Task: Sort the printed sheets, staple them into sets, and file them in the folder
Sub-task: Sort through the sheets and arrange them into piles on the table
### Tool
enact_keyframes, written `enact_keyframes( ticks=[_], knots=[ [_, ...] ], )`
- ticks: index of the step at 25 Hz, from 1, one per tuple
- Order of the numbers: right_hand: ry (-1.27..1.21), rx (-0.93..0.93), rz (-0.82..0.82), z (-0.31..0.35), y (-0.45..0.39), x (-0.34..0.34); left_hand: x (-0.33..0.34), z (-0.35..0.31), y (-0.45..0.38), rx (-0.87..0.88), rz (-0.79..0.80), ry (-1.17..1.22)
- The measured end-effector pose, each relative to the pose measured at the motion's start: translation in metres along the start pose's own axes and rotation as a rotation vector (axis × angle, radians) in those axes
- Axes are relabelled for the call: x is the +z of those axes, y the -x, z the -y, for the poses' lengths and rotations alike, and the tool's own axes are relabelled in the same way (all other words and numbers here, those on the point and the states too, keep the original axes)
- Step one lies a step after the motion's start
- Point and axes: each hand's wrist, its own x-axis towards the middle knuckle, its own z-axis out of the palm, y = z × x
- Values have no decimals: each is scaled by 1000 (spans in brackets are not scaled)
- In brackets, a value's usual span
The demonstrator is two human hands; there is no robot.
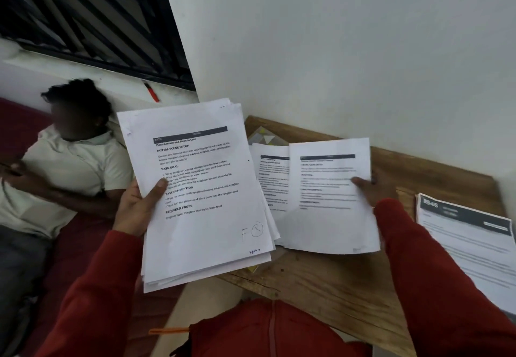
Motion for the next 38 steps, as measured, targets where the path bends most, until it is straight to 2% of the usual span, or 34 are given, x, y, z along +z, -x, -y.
enact_keyframes(
  ticks=[4, 6, 8, 10, 12, 13, 17, 20, 23, 34, 36, 38],
  knots=[
    [114, 95, -54, -36, -5, -45, 4, 1, -2, -11, -10, -1],
    [282, 135, -82, -50, -5, -57, 15, 3, -4, -23, 7, -3],
    [506, 103, -200, -64, -12, -57, 27, 5, -6, -33, 32, -12],
    [415, -41, -278, -45, -2, -35, 37, 8, -6, -31, 56, -18],
    [201, -201, -139, -8, 24, 1, 43, 12, -6, -33, 72, -24],
    [188, -240, -42, 2, 36, 24, 45, 15, -6, -37, 74, -21],
    [773, -353, 256, 18, 76, 87, 45, 17, -4, -47, 66, -11],
    [946, -459, 330, 0, 87, 95, 42, 13, 0, -43, 44, 0],
    [980, -437, 272, -13, 83, 86, 37, 12, 1, -36, 25, 8],
    [921, -158, 169, -32, 88, 47, 39, 9, -2, -51, 14, 27],
    [864, -220, 100, -35, 88, 43, 40, 8, -2, -53, 22, 28],
    [737, -397, 91, -29, 91, 47, 44, 7, -1, -49, 42, 20]
  ],
)
